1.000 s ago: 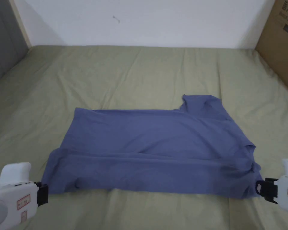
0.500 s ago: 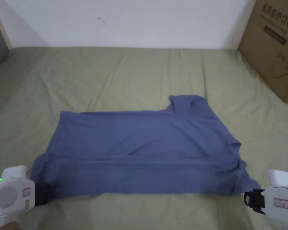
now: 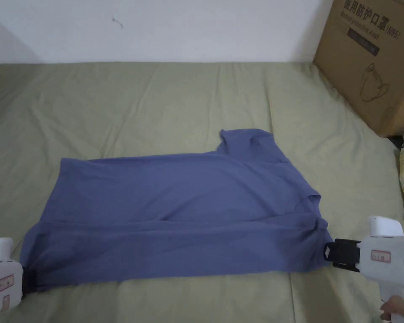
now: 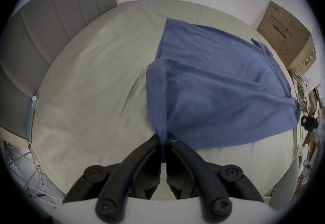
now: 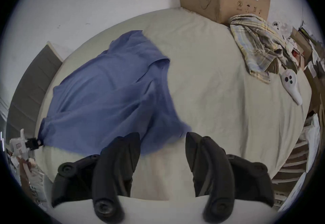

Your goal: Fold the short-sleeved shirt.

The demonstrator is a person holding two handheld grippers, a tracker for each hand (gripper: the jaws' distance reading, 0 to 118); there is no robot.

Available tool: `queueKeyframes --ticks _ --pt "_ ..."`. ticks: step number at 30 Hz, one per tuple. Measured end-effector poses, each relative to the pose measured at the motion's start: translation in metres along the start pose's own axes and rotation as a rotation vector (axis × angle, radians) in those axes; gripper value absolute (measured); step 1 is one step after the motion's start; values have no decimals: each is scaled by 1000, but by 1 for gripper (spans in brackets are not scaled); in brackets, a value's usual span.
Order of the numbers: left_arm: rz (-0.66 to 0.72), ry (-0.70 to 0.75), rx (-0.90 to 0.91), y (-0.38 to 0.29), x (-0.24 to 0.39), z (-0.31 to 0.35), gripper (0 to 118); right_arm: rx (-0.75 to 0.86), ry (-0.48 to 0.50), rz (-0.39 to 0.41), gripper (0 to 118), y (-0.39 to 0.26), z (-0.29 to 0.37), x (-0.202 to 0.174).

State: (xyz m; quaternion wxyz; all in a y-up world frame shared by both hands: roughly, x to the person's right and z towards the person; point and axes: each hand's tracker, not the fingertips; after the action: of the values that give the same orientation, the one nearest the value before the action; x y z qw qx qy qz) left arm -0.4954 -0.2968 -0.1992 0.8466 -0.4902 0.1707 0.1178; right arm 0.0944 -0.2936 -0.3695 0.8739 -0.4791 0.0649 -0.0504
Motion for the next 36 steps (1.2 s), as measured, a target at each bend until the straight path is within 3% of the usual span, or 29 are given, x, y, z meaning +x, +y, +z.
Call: queueKeyframes --ticks 4,7,8,9,10,12,21,32,34,36 --pt "11 -4 -8 0 0 -1 3 -87 44 -5 55 8 -38 -1" --pt "17 -10 -14 -2 -1 -2 3 -100 -54 95 29 5 -50 -12" --pt "15 -10 -13 -2 -1 -2 3 -98 -22 60 7 7 -43 -14" --pt "14 -10 -13 -3 -1 -2 3 -86 47 38 7 10 -38 -15" --pt "12 -11 -13 -2 -1 -1 3 -91 36 35 7 11 -36 -16" --pt "8 -13 -14 1 -3 1 3 -89 -16 106 7 11 -32 -20" --pt "3 -30 39 -2 -11 44 3 -3 43 11 7 1 35 -4" --pt "-72 17 -58 -77 -18 48 3 -130 30 -27 7 -76 28 31" --pt "-59 16 -41 -80 -17 45 10 -115 31 -39 20 -76 31 29" --pt "-68 30 -60 -77 -15 46 51 -111 5 -16 57 -69 34 27"
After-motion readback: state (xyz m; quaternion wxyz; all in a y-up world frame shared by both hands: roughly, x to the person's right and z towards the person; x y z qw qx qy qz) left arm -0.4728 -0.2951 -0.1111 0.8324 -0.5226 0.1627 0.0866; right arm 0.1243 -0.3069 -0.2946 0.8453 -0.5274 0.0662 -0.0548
